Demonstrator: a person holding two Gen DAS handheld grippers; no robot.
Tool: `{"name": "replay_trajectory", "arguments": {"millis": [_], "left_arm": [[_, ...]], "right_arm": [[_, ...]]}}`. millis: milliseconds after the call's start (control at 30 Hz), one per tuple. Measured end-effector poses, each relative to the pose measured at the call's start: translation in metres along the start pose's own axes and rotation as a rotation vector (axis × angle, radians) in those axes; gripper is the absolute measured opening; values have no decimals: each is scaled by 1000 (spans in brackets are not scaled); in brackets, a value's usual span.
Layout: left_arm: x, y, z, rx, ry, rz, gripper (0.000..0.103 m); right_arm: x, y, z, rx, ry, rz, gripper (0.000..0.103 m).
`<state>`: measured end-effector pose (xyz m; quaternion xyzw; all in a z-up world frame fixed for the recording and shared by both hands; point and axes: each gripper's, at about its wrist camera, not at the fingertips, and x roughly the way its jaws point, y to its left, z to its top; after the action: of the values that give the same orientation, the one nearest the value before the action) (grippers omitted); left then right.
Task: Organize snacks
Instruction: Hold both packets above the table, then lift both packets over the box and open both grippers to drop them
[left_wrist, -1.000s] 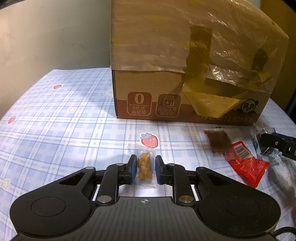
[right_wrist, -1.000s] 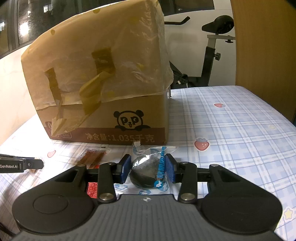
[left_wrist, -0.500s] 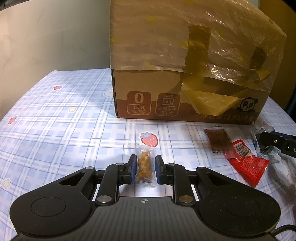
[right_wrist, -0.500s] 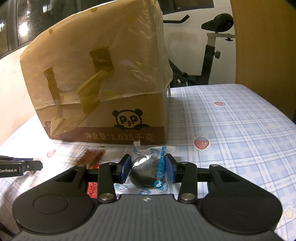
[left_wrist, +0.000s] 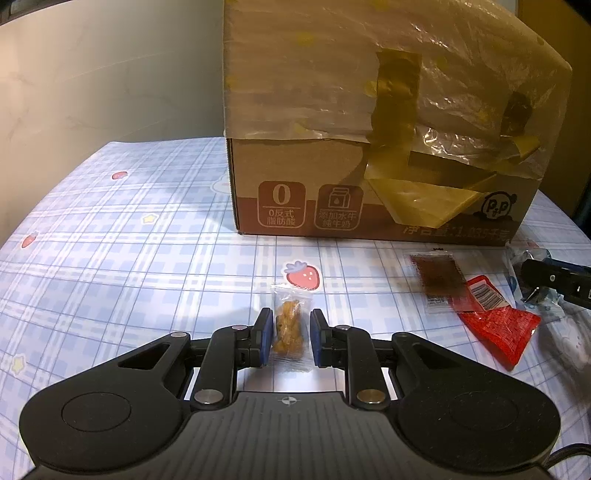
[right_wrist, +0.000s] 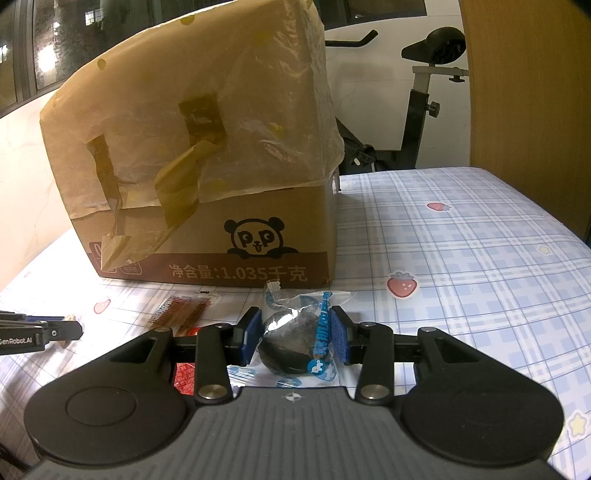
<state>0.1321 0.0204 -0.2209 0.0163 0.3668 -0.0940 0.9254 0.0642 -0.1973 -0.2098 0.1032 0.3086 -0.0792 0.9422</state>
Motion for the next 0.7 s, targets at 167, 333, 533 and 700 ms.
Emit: {"name": "replay_trajectory", "arguments": {"millis": [167,333,533,700], "left_arm": [[-1,0,-1,-6,-7,-10,21],[-9,-1,3,-6,-38,-34,20],[-27,3,17,8,-86,-49,20],[-57,7,39,12,-167,-98,20]], "right_arm": [[0,0,0,2,0,1,43],[1,0,0,0,0,3,43],[-8,-4,2,36,-28,10,42],[-35,-5,16,33,-99,24,42]]}}
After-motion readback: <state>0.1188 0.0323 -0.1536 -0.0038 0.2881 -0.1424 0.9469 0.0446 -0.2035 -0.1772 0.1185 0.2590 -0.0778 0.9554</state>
